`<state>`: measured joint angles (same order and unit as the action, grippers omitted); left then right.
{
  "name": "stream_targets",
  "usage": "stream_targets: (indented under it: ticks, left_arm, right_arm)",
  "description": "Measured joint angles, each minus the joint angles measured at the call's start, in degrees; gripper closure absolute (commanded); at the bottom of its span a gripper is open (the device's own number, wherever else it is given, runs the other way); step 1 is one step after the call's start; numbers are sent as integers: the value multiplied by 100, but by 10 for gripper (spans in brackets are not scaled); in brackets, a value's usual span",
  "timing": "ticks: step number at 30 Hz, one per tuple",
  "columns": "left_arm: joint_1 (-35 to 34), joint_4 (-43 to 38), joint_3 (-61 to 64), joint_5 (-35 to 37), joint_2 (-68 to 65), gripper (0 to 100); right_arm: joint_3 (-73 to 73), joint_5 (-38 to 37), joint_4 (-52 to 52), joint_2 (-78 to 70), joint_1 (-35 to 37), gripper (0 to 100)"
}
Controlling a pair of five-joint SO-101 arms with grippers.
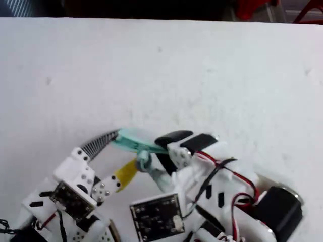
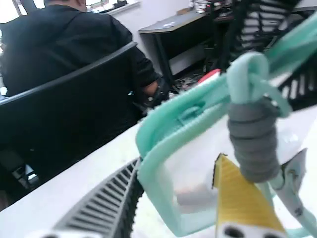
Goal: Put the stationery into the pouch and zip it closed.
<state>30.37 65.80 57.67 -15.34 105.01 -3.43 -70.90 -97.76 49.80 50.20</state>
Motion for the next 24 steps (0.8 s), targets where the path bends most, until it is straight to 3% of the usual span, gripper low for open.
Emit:
stream_targets:
  ticks: [10,24]
  left_arm:
    - [571,695,-492,9,0,762]
    - [580,730,-352,0,0,762]
  right_arm:
    - [-26,229,-18,70,229,981]
    - [1811,325,580,26,255,981]
